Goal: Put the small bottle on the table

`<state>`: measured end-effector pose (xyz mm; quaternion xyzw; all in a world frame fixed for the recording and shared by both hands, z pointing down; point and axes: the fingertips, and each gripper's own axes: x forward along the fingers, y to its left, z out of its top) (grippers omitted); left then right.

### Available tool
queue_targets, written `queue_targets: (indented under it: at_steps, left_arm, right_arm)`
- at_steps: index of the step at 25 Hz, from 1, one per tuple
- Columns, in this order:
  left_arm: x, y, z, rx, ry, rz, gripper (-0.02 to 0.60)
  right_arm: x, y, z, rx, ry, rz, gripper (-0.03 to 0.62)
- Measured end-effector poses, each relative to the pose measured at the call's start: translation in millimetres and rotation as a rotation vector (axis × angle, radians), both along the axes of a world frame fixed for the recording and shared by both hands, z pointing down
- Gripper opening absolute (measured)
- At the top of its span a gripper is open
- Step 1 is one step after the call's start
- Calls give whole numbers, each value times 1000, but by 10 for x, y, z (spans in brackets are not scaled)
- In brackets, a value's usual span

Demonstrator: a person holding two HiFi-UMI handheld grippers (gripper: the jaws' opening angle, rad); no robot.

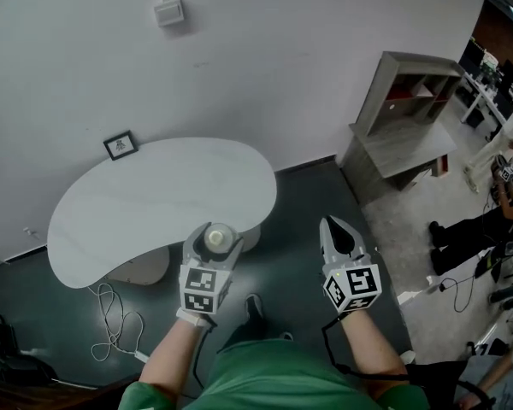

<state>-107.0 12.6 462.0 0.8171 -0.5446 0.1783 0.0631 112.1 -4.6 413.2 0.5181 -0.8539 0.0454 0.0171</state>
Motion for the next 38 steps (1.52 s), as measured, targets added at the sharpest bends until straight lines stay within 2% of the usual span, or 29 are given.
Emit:
queue_targets:
  at_steps: [12, 23, 32, 38]
  left_arm:
    - [-189, -636, 101, -8, 25, 64, 345]
    - [-189, -905, 232, -27, 17, 141, 345]
    - [-137, -1217, 343, -45, 17, 145, 345]
    - [5, -1564, 495, -47, 11, 123, 345]
  right_arm:
    - [-256, -526, -32, 4, 46, 41, 2]
    - [-294, -870, -30, -11, 27, 96, 2]
    - [-396, -1235, 93, -31, 22, 66, 2]
    - [-410, -1670, 293, -60, 6, 2, 2]
